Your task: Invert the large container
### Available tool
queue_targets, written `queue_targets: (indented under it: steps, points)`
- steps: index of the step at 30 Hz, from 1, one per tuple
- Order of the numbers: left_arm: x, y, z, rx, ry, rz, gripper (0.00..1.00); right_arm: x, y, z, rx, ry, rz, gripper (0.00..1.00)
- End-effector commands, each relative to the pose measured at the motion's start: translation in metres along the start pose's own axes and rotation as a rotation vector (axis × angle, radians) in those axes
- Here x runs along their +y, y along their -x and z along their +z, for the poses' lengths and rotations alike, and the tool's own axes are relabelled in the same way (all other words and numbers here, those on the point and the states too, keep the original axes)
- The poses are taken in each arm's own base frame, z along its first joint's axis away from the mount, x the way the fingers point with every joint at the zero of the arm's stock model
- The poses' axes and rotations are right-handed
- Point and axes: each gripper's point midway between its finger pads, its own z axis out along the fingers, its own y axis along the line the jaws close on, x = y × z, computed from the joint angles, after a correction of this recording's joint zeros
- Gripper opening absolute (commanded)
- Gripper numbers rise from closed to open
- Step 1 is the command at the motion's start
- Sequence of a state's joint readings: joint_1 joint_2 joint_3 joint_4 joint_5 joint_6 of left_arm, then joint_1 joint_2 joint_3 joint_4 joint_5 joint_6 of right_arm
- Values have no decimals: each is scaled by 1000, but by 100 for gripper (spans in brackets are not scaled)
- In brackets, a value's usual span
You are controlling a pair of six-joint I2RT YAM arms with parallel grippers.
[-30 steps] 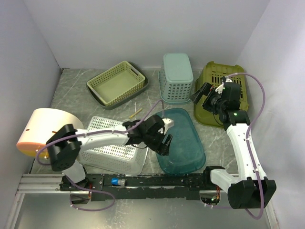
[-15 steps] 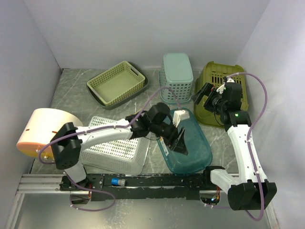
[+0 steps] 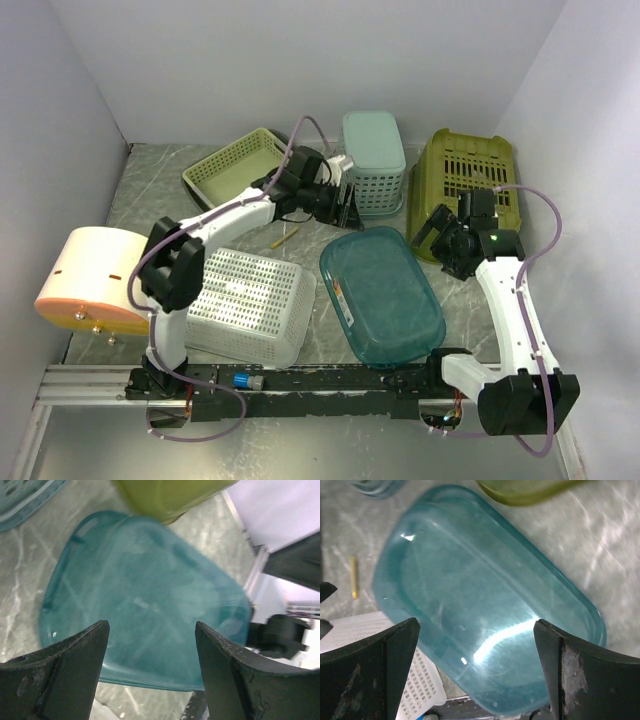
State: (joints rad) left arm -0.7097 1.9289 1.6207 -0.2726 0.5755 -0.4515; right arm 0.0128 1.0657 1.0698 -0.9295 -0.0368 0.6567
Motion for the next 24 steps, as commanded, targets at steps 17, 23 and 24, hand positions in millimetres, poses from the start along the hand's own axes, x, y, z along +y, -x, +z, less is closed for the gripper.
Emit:
queue_targets:
  steps: [17,23,24]
  points:
    - [75,-65,19,243,100,132,80,-97,-118,-18,365,-546,318,100]
    - [75,-76,23,272,65,112,80,-88,-130,-8,402,-467,346,100]
    - [74,-78,23,277,54,111,79,-85,-132,-5,411,-443,345,100]
